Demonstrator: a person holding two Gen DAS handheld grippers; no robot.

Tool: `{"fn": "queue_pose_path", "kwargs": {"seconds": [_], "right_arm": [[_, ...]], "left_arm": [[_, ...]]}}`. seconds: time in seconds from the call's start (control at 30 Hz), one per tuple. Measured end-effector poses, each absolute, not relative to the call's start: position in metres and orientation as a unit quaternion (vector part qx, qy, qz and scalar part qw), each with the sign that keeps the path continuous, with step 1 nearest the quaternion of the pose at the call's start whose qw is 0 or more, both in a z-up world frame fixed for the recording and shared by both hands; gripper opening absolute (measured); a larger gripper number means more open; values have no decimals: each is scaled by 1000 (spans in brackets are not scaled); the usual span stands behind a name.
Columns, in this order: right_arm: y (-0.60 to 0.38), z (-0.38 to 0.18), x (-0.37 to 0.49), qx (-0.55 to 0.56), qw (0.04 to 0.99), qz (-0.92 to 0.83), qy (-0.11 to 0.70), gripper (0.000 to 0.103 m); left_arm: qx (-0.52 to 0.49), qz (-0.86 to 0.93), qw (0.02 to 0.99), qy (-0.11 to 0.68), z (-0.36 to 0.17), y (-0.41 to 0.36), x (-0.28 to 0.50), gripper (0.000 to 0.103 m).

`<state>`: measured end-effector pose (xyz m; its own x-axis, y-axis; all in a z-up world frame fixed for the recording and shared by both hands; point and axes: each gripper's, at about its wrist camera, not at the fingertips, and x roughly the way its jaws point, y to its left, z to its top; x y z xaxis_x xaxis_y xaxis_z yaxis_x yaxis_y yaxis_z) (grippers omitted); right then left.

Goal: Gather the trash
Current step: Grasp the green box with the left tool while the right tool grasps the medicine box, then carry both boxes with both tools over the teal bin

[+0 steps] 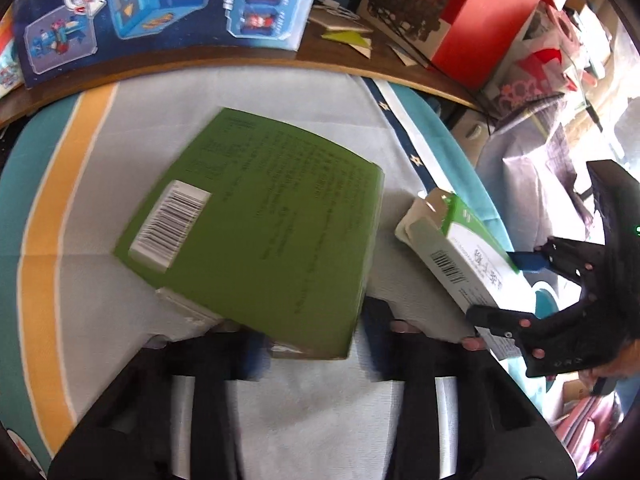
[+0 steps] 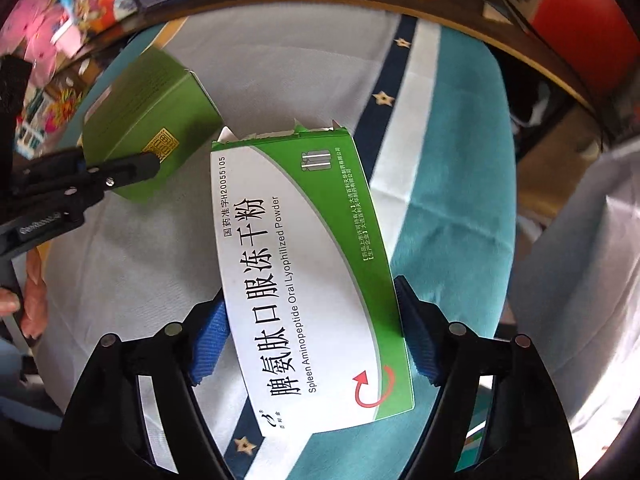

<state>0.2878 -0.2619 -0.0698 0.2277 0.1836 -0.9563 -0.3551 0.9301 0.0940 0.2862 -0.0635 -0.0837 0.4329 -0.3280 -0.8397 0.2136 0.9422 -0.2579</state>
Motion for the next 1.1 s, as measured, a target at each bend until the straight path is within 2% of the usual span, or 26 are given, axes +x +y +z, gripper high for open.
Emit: {"fn": "queue_pose_path", "kwargs": {"seconds": [0.27,0.63,1.1], "right_arm": [[-301,-51,268,75,795,149,584,72],[-336,-21,212,141,813,141,547,72],[-447,-11,122,253,826,88,495,72]], "left_arm": [[-37,-170,853,492,-66,-78,265,26],[-10,-200,855,478,-34,-108,218,26],[43,-282,834,472,-10,-204,167,26]]}}
